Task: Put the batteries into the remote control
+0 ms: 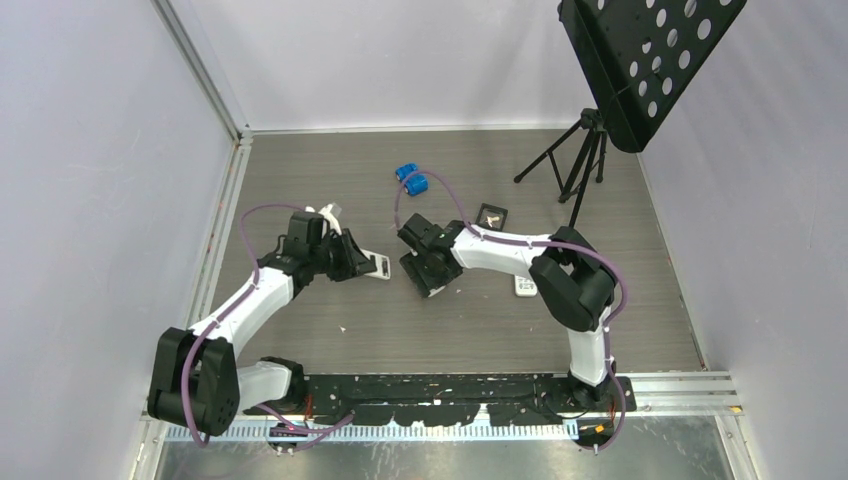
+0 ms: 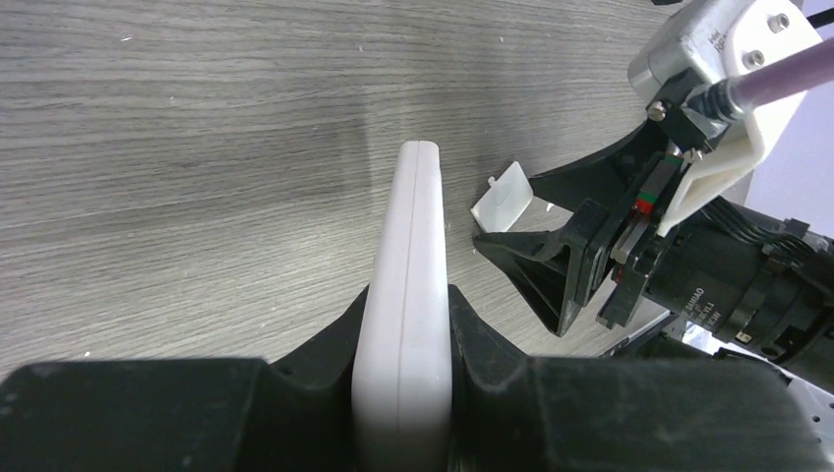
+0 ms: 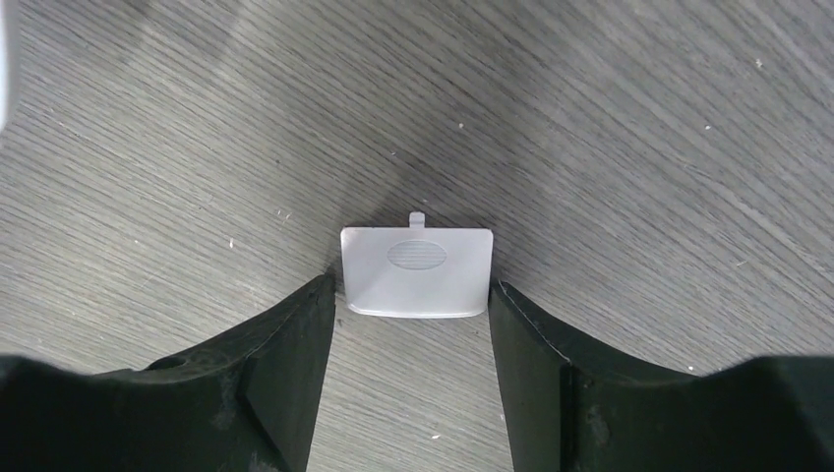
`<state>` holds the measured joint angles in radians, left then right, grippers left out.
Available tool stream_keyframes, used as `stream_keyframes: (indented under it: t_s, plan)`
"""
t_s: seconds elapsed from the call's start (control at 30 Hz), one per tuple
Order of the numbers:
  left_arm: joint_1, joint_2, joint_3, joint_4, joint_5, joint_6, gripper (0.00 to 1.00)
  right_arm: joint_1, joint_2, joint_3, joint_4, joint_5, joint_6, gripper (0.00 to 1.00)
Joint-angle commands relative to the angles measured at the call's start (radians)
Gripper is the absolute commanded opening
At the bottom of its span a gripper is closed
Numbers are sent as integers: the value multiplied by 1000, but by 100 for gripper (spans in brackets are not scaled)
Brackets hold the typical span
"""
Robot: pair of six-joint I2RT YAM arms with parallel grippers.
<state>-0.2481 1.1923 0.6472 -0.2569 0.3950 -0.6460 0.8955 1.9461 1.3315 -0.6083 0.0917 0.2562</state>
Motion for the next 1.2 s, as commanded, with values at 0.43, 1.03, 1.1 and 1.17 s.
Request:
stream_keyframes:
  t_s: [0.43, 1.03, 1.1, 1.17]
  plan:
    - [-13, 44, 49, 87, 262, -5, 0, -10, -212, -163, 181, -45, -245, 44]
    - [-146, 140, 64, 124, 416, -21, 0, 81, -547, -439, 415, -141, -528, 45]
    - [-154, 143, 67, 125, 423, -23, 0, 93, -541, -435, 402, -141, -544, 45]
    - [-160, 146, 68, 124, 426, -24, 0, 98, -529, -423, 387, -141, -554, 45]
